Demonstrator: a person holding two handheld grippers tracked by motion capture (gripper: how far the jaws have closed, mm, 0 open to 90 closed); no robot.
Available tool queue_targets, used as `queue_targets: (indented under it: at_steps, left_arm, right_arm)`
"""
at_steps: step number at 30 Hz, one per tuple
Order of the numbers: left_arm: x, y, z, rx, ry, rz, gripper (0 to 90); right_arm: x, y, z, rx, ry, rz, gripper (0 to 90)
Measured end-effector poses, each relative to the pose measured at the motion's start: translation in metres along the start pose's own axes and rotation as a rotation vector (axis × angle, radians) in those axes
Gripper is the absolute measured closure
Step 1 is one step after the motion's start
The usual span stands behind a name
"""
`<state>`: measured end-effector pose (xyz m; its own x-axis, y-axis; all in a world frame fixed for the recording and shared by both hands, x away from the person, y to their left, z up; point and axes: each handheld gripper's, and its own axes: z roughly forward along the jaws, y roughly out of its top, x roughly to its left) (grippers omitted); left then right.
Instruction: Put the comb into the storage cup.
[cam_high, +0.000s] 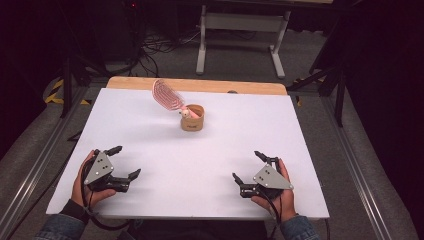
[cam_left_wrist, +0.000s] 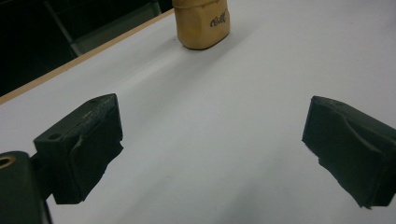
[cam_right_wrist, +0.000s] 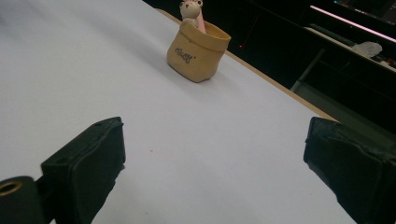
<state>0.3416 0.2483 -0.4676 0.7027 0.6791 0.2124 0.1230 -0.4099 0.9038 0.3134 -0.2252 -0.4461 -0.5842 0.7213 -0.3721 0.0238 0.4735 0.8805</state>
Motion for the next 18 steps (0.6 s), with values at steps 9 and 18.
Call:
queue_targets:
  at_steps: [9,18]
  left_arm:
    - [0.0027,0.0002,0.0031,-0.009,-0.005,-0.007,5.9]
    - [0.003,0.0012,0.0053,-0.01,-0.016,-0.005,5.8]
  right_arm:
    - [-0.0014,-0.0027,0.0026,0.011,0.003,0.003,6.1]
    - [-0.0013,-0.0042,0.0025,0.018,-0.002,-0.006,6.1]
